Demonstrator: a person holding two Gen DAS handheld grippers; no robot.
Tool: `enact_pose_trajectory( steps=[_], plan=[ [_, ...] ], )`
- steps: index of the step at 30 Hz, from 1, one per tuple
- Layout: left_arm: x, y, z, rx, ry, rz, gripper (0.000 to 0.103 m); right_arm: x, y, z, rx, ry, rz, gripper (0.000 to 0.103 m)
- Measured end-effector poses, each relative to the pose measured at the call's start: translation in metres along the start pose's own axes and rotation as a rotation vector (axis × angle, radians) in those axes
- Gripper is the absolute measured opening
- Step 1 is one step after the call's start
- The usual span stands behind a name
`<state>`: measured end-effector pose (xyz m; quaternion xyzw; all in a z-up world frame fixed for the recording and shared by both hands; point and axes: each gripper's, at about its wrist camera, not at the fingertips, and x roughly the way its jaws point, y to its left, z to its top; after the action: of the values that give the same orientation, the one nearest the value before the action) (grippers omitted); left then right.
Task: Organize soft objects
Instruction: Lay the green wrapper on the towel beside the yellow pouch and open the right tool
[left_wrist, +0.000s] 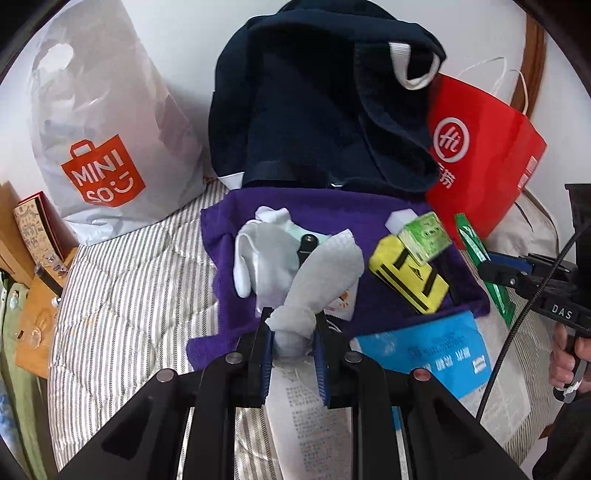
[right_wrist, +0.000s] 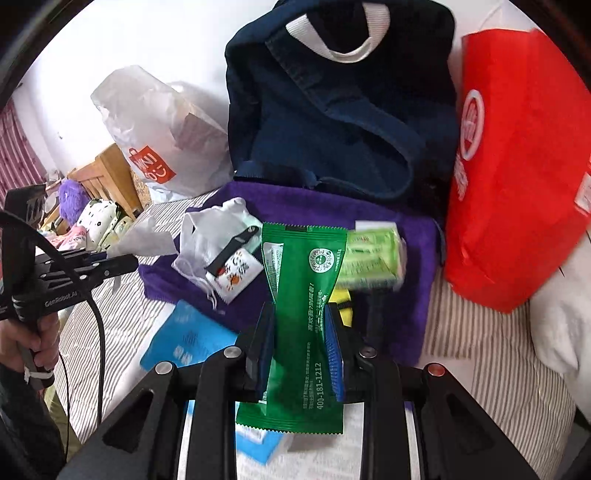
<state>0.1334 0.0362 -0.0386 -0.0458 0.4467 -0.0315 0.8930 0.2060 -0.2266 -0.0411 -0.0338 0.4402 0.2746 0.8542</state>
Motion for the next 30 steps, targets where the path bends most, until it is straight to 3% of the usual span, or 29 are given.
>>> enact_pose_trajectory(
  steps=[8, 23, 30],
  plan=[
    [0.011, 0.018, 0.008, -0.040, 0.012, 0.023, 0.019, 0.045, 0.017, 0.031, -0.036, 0.028, 0.044, 0.027],
    [0.031, 0.041, 0.008, -0.080, 0.030, 0.034, 0.019, 0.132, 0.045, 0.049, -0.103, 0.225, 0.071, 0.028],
    [0.036, 0.044, 0.006, -0.076, 0.038, 0.026, 0.019, 0.139, 0.042, 0.049, -0.095, 0.248, 0.094, 0.039]
  ],
)
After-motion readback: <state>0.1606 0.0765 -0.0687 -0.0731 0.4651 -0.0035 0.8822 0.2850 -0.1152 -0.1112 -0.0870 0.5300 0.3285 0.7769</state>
